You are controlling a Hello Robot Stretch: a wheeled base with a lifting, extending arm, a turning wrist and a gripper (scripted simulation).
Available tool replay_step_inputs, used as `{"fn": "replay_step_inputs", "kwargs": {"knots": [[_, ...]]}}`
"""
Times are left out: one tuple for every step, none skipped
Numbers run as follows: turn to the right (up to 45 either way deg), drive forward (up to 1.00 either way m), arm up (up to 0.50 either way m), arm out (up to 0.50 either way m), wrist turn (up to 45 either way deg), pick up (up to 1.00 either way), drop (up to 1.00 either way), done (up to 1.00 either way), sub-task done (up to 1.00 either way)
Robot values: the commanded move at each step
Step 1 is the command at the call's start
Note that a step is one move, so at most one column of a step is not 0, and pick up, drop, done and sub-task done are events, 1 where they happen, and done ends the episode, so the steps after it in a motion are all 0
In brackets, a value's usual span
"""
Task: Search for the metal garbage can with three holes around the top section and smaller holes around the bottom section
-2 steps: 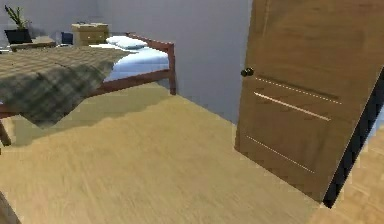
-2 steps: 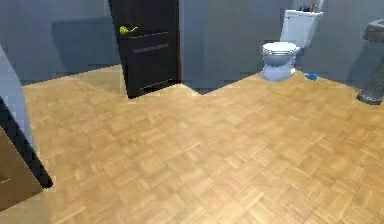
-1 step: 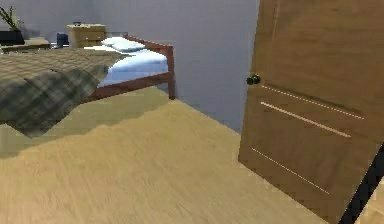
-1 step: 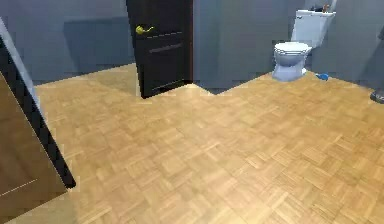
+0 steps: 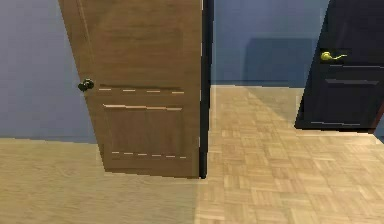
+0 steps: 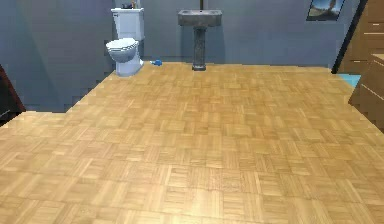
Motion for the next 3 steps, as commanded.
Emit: {"fn": "replay_step_inputs", "kwargs": {"knots": [[6.0,0.00,0.00,0.00,0.0,0.00,0.00,0.00,0.00],[0.0,0.20,0.00,0.00,0.0,0.00,0.00,0.00,0.00],[-45.0,0.00,0.00,0.00,0.0,0.00,0.00,0.00,0.00]]}}
